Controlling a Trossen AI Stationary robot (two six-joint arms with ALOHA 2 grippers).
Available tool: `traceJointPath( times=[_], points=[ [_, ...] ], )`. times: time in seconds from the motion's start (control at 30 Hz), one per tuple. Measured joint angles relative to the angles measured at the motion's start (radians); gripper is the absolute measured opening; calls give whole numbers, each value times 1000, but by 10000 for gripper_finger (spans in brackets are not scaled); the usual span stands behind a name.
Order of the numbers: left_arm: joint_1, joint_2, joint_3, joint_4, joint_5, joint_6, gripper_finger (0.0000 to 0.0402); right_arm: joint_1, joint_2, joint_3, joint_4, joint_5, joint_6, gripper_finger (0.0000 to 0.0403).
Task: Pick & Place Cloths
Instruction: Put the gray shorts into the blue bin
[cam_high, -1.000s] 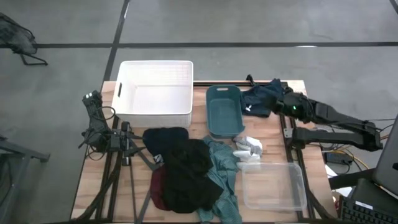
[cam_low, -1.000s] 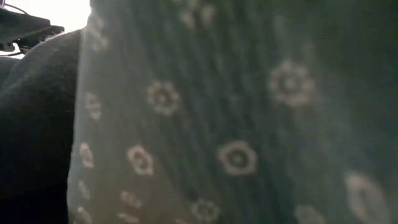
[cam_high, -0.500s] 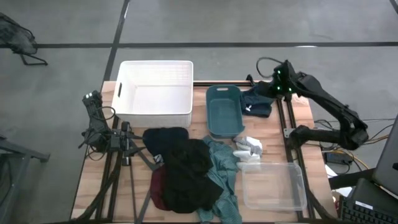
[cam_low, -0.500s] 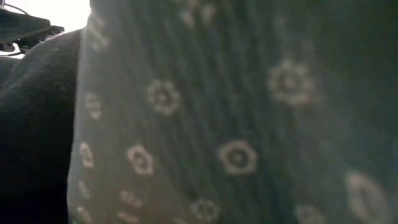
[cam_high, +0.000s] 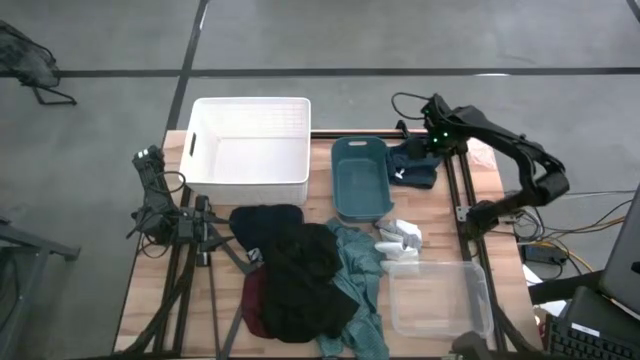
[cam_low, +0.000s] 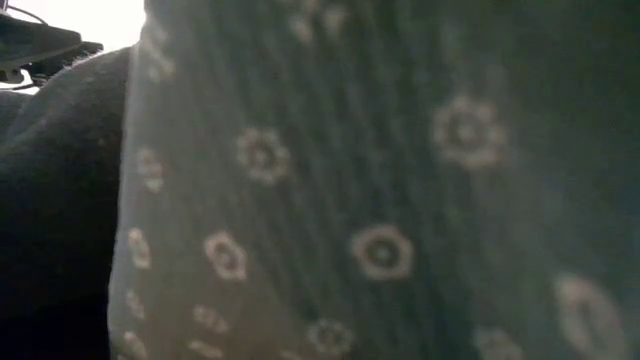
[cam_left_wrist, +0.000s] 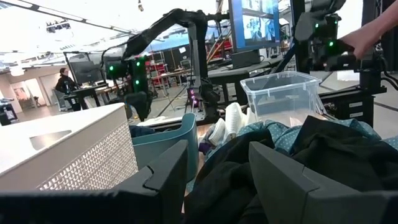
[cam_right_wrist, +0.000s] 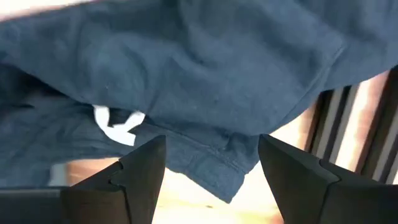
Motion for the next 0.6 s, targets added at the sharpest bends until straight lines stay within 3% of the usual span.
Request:
traceJointPath(
  times=[0.3,0.6],
  points=[
    [0,0,0,-5,0,0,177,7,137,-8,3,38,-43,224],
    [0,0,0,-6,0,0,177,19,220,-8,31,89,-58,232]
  ],
)
